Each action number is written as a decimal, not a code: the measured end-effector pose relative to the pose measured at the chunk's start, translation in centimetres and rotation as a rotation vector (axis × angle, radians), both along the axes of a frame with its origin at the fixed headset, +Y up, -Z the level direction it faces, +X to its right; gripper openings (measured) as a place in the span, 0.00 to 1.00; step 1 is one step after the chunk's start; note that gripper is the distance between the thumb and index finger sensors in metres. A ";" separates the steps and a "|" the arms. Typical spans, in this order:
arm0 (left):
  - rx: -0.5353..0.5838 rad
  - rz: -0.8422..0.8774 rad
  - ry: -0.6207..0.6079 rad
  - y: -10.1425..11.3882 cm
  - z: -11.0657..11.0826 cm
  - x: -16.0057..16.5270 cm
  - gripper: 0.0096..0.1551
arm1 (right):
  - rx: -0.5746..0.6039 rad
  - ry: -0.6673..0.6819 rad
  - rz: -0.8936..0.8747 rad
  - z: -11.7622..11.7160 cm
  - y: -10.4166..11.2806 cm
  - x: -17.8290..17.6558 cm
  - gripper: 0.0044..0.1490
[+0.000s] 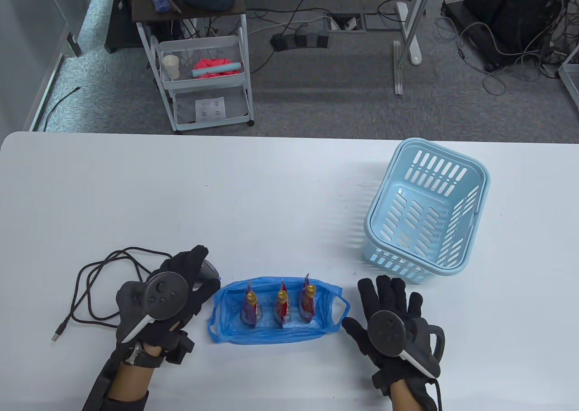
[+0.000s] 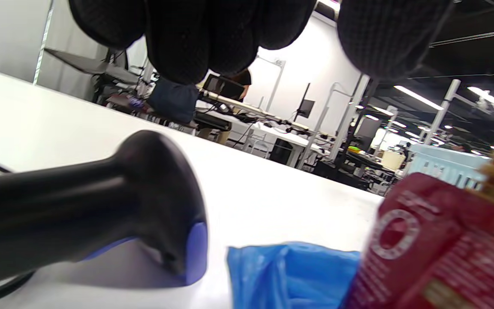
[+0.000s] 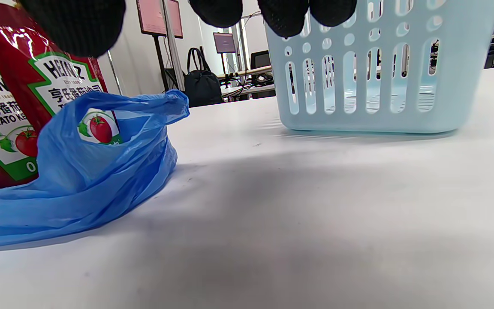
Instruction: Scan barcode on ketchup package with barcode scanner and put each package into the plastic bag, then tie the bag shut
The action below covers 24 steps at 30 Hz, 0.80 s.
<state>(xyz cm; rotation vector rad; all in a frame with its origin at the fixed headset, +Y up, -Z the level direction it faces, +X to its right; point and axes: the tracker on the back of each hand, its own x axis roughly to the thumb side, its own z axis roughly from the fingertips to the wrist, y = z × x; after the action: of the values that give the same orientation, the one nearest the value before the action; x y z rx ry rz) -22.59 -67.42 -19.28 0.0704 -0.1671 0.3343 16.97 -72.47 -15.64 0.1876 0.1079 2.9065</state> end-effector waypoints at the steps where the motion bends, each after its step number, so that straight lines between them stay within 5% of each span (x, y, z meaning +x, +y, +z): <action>1: 0.007 -0.021 -0.017 0.1 0.2 0.5 0.46 | 0.000 0.000 -0.002 0.0 0.0 0.0 0.54; 24: -0.180 -0.425 -0.069 -4.9 0.2 4.6 0.32 | -0.004 0.000 -0.023 -0.1 -0.2 0.2 0.54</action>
<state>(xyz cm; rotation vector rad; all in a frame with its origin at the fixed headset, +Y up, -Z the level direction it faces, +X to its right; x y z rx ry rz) -17.95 -72.29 -19.09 -0.1537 -0.2145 -0.0731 17.14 -72.70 -15.75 0.1870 0.1108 2.8829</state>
